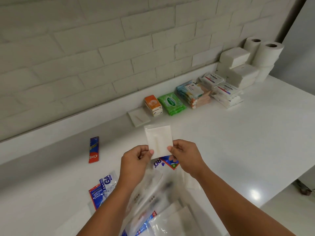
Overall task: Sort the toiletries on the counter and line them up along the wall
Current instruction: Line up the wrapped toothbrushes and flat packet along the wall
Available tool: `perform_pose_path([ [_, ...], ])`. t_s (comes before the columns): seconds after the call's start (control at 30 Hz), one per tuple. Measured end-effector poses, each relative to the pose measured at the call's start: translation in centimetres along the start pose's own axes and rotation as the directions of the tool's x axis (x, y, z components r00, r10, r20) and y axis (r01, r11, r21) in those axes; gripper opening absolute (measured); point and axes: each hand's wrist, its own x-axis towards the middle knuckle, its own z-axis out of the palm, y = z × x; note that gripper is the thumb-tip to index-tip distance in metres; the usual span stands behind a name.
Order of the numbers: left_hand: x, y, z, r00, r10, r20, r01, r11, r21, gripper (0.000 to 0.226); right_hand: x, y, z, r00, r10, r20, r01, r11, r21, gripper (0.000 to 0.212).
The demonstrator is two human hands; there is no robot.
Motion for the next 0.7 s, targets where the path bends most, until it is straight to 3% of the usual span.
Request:
perform_pose_path([
  [0.2,4.5,-0.3,-1.7,0.992,-0.058,-0.116,0.058,0.998,-0.006,0.002,4.8,-2.4,2.5,0.999,-0.004,0.051,0.006,0.999,-0.042,0.009],
  [0.33,9.8,-0.3,-2.9,0.974,-0.084,-0.209,0.089,0.996,0.015,0.015,10.0,-2.2,4.6,1.0,-0.013,0.006,0.014,0.999,-0.032,0.014],
  [0.43,13.7,-0.7,-3.4,0.97,-0.088,-0.226,0.115,0.988,0.107,0.021,13.4,-1.6,5.8,1.0,-0.01,0.001,0.01,0.984,-0.178,0.03],
  [0.53,17.3,-1.6,-3.2,0.954,-0.185,-0.236,0.199,0.979,0.034,0.023,15.4,-1.2,6.5,0.999,-0.001,0.042,0.016,0.937,-0.348,0.039],
  [0.7,21.3,-4.1,-2.4,0.931,-0.293,-0.22,0.307,0.951,0.034,0.038,16.8,-0.6,7.4,0.988,0.007,0.156,0.066,0.888,-0.456,0.05],
])
